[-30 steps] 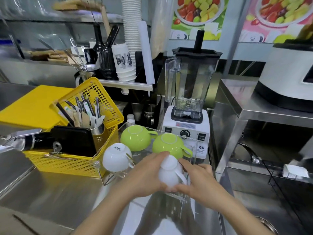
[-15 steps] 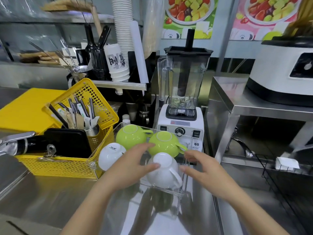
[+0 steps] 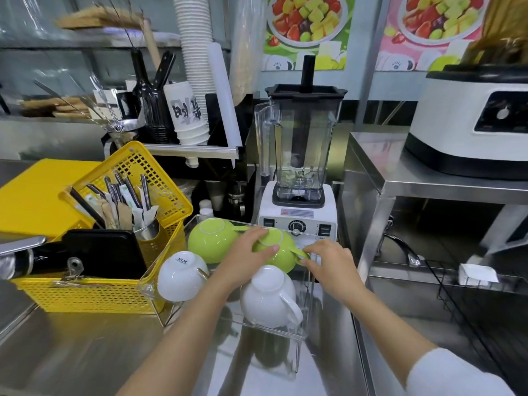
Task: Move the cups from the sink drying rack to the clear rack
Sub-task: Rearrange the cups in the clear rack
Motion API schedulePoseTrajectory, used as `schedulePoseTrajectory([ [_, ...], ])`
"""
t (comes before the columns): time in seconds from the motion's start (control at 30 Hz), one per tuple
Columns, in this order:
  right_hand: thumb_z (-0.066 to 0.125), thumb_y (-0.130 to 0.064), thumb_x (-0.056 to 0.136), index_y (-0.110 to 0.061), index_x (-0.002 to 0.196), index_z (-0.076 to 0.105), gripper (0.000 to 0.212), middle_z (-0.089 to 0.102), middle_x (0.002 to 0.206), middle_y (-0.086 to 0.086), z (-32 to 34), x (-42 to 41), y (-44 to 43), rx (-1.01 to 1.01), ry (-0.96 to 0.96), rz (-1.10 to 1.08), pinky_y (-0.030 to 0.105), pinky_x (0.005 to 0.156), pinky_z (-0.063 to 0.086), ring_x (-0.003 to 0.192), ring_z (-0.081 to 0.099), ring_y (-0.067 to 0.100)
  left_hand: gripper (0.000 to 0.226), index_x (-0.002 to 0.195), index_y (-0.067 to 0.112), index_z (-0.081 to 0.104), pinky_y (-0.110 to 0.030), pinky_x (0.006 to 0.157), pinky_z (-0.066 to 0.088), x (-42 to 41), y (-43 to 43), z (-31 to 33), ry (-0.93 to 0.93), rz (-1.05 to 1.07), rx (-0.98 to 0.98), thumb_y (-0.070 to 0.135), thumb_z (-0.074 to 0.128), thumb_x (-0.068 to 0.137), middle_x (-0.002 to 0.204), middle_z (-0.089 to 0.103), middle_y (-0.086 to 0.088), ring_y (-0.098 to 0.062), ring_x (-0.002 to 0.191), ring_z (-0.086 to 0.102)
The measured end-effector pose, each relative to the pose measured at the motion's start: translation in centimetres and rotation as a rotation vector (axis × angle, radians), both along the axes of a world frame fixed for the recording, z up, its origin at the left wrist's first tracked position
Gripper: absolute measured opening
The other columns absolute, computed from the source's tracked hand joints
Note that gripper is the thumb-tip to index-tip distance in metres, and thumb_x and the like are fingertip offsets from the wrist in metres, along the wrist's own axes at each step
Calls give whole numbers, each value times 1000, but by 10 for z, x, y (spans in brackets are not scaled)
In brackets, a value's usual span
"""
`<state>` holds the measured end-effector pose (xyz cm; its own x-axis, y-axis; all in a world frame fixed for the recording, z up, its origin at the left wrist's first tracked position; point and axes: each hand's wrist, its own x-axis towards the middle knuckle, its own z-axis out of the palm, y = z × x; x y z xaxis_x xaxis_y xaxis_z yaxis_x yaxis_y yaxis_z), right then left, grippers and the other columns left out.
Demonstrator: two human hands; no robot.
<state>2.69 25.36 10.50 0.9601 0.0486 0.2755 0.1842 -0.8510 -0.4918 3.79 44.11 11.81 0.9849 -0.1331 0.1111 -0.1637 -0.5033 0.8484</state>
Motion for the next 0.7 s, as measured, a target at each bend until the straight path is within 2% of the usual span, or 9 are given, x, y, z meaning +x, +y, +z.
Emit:
schedulePoseTrajectory([
  [0.23, 54, -28, 88, -25, 91, 69, 16, 63, 101, 2, 4, 13, 3, -112, -52, -53, 32, 70, 18, 102, 51, 24, 63, 138, 23, 40, -43, 117, 18, 4, 6, -7, 24, -12, 78, 35, 66, 82, 154, 26, 8, -14, 140, 22],
  [0.37, 53, -31, 89, -25, 111, 63, 25, 59, 119, 4, 9, 18, 3, -103, -3, -66, 35, 84, 25, 113, 48, 23, 63, 137, 25, 41, -44, 117, 19, 3, 8, -9, 3, 6, 119, 43, 63, 81, 153, 27, 6, -17, 140, 22],
  [0.43, 54, -32, 88, -22, 119, 57, 32, 55, 124, 3, 10, 12, 3, -38, -15, -70, 34, 90, 23, 118, 44, 21, 60, 135, 27, 43, -44, 116, 21, 0, 9, -8, -38, 37, 115, 44, 63, 81, 151, 31, 3, -18, 139, 23],
  [0.5, 57, -34, 86, -21, 108, 61, 26, 58, 114, 0, 15, 0, 3, 86, -88, -46, 29, 86, 20, 113, 46, 18, 44, 123, 32, 52, -38, 110, 32, -3, 13, -7, -122, 71, 22, 40, 65, 81, 139, 44, 2, -17, 133, 35],
  [0.53, 59, -36, 84, -23, 98, 64, 20, 60, 105, -3, 18, -8, 0, 162, -91, 3, 28, 83, 21, 107, 49, 16, 33, 113, 38, 55, -28, 104, 38, -6, 15, -5, -145, 76, -59, 37, 65, 81, 130, 51, 5, -14, 126, 43],
  [0.57, 62, -39, 81, -25, 90, 65, 16, 61, 97, -7, 20, -16, -2, 243, -53, 86, 28, 83, 25, 100, 53, 13, 24, 103, 41, 57, -19, 97, 40, -10, 16, -4, -146, 73, -143, 35, 66, 82, 121, 57, 9, -11, 118, 50],
  [0.6, 66, -42, 76, -27, 86, 65, 18, 62, 93, -9, 23, -26, -4, 309, 21, 194, 24, 84, 32, 94, 55, 9, 19, 96, 41, 59, -16, 92, 43, -14, 17, -3, -136, 67, -217, 32, 66, 82, 113, 62, 11, -8, 111, 56],
  [0.63, 69, -45, 72, -30, 86, 65, 21, 63, 92, -10, 25, -36, -6, 330, 109, 308, 14, 83, 36, 91, 55, 2, 16, 93, 39, 61, -20, 91, 46, -17, 18, -3, -128, 65, -265, 29, 67, 82, 106, 65, 12, -8, 103, 60],
  [0.7, 71, -54, 66, -41, 93, 59, 32, 60, 99, -18, 25, -51, -6, 229, 236, 457, -3, 81, 27, 95, 45, -17, 14, 91, 34, 64, -28, 85, 49, -24, 19, -4, -131, 64, -282, 26, 69, 80, 93, 69, 10, -10, 90, 64],
])
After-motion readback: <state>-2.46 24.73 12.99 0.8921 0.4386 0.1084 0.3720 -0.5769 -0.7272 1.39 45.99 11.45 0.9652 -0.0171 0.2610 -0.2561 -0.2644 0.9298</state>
